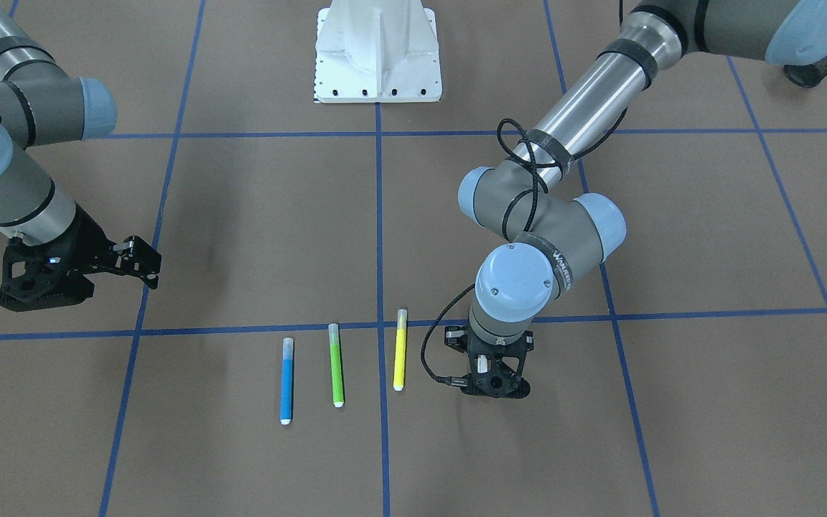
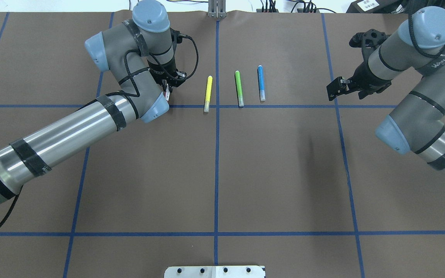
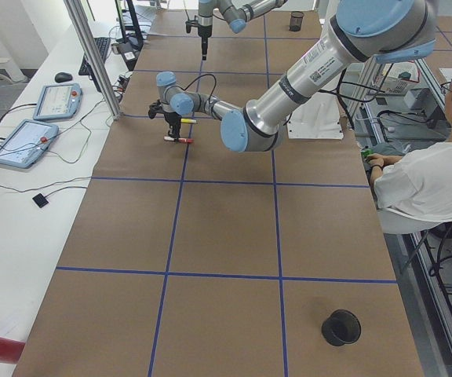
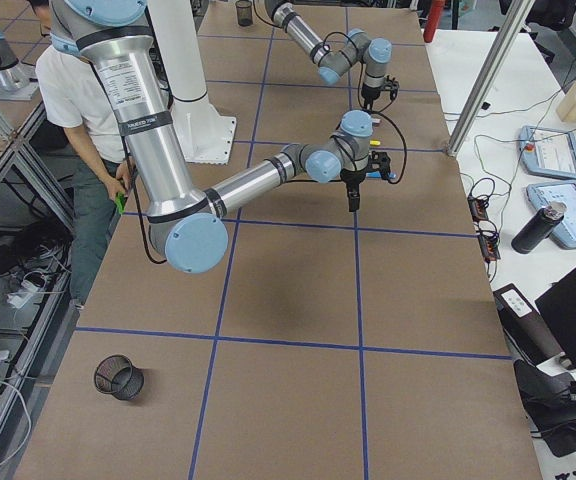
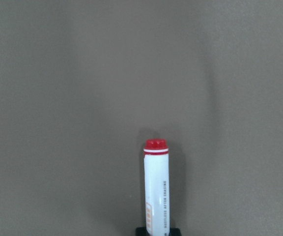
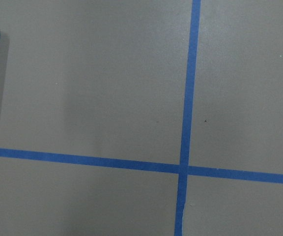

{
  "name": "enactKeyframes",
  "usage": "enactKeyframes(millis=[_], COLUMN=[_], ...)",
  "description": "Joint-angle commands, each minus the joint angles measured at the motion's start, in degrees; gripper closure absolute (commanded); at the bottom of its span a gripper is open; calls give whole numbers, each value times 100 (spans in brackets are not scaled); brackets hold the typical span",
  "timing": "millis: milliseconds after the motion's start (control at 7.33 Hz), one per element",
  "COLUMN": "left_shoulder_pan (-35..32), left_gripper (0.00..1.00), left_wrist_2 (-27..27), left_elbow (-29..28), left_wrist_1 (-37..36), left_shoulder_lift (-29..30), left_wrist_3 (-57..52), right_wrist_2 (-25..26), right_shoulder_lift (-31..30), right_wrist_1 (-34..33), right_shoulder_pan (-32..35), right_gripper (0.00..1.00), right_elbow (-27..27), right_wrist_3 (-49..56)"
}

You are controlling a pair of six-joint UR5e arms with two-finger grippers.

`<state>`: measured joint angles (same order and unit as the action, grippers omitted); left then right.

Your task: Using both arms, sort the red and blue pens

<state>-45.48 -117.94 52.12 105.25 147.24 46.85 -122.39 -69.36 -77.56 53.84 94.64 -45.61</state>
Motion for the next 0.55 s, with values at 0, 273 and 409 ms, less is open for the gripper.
enactKeyframes(millis=[0, 273, 409], left_shoulder_pan=[-180, -312, -400], left_gripper=[100, 100, 100], left_wrist_2=[-62, -71, -62], left_elbow=[647, 1761, 2620], left_wrist_1=[-66, -75, -57], left_shoulder_lift=[-290, -1150, -1772], left_wrist_3=[44, 44, 166], right_wrist_2=[-4, 5, 57], right_shoulder_lift=[273, 659, 730], right_wrist_1=[4, 13, 4], right_shoulder_pan=[-14, -110, -128], right_gripper=[1, 1, 1], right_elbow=[-287, -604, -666], right_wrist_3=[-44, -342, -343])
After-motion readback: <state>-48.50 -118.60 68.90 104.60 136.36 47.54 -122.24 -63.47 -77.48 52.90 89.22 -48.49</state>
